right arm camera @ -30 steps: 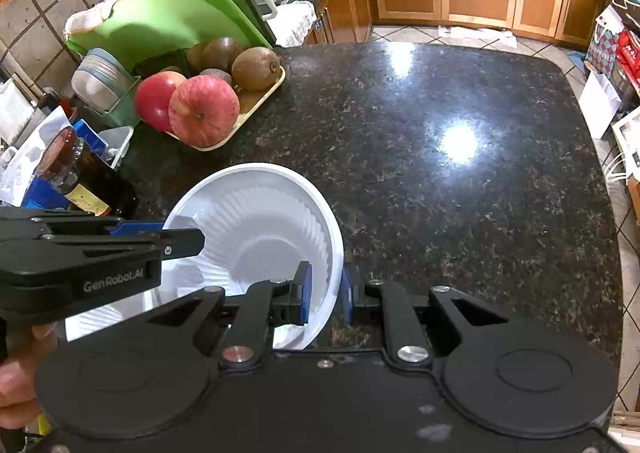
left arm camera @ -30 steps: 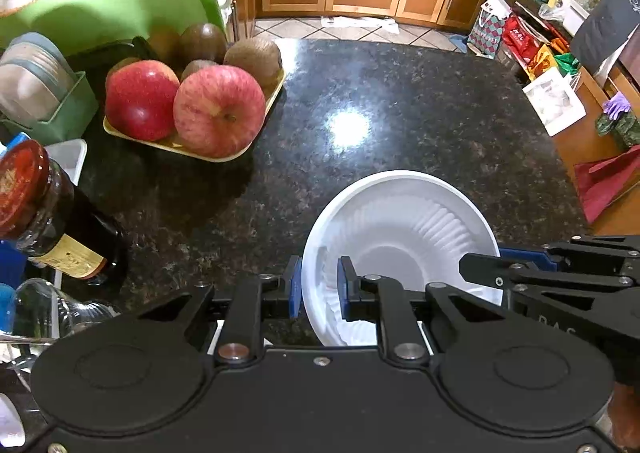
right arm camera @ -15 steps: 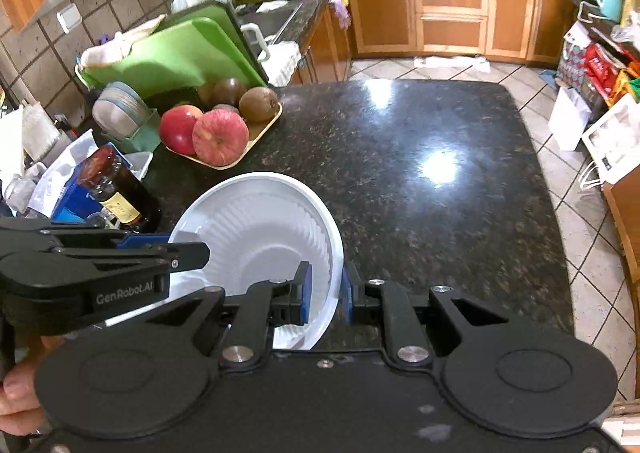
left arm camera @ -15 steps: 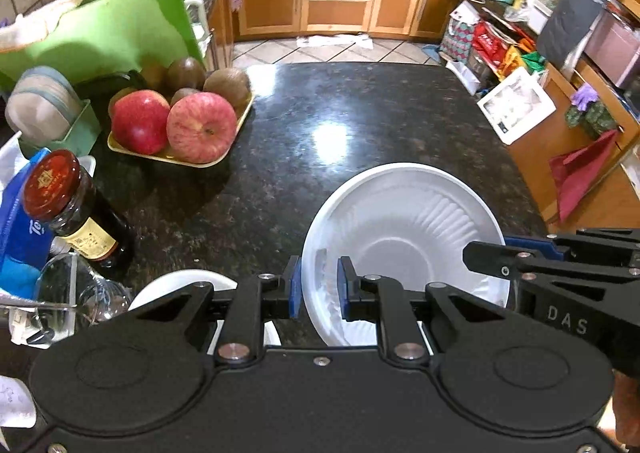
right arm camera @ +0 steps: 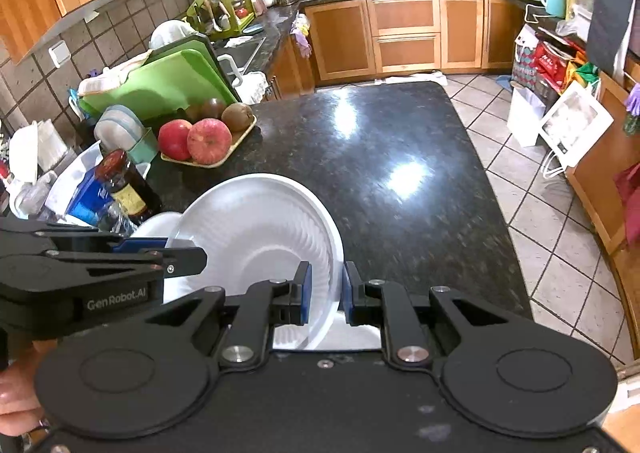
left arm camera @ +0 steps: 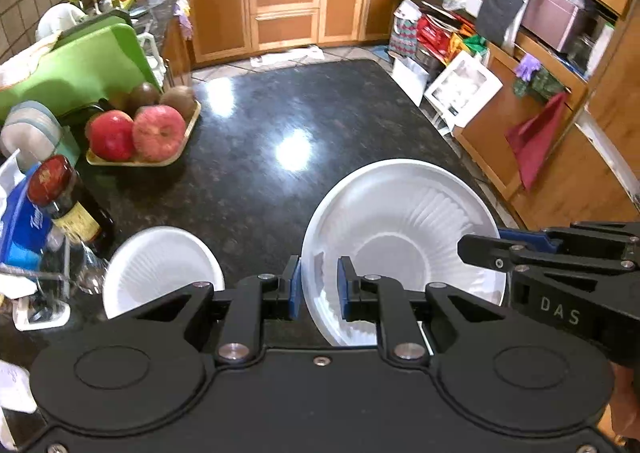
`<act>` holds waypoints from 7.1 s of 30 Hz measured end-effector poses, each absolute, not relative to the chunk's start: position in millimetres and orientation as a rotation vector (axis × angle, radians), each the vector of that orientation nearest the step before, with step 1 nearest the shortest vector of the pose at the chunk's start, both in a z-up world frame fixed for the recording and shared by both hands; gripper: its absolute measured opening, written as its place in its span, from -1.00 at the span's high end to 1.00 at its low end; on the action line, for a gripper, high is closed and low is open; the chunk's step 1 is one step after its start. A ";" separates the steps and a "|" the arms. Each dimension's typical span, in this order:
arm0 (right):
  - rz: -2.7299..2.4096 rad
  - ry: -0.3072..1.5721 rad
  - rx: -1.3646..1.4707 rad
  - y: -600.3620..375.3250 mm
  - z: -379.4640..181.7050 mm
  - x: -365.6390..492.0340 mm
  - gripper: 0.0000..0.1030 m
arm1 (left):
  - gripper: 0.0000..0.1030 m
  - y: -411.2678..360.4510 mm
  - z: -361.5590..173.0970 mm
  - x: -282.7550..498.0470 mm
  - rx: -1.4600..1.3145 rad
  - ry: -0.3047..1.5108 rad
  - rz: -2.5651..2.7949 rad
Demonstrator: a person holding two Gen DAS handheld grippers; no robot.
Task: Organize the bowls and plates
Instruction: 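Lower the second white bowl near the first bowl and open left tool, then move the left tool to a white bowl rim beside the glass jar and close, then lift the white bowl with the left tool and carry it away from the jar, then lower the white bowl onto the counter and open the left tool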
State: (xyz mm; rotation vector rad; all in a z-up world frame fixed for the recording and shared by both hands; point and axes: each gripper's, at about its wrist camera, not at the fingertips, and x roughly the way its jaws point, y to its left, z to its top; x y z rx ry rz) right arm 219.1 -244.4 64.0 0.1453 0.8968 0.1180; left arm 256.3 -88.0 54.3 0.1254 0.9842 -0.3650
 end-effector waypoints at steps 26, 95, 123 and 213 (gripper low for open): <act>0.235 0.994 0.108 -293.6 4.4 194.3 0.40 | 0.36 -122.6 5.9 199.3 0.105 1.065 -0.245; 0.393 0.977 -0.054 -95.9 10.7 318.7 -0.23 | -0.20 58.7 9.3 286.0 -0.057 1.012 0.039; 0.460 1.123 -0.063 -66.3 -40.4 375.3 0.60 | 0.49 65.9 -20.0 323.0 -0.084 1.117 -0.011; 0.279 0.939 0.009 -272.1 15.8 192.1 -0.14 | -0.17 -120.6 26.4 193.0 0.102 1.016 -0.241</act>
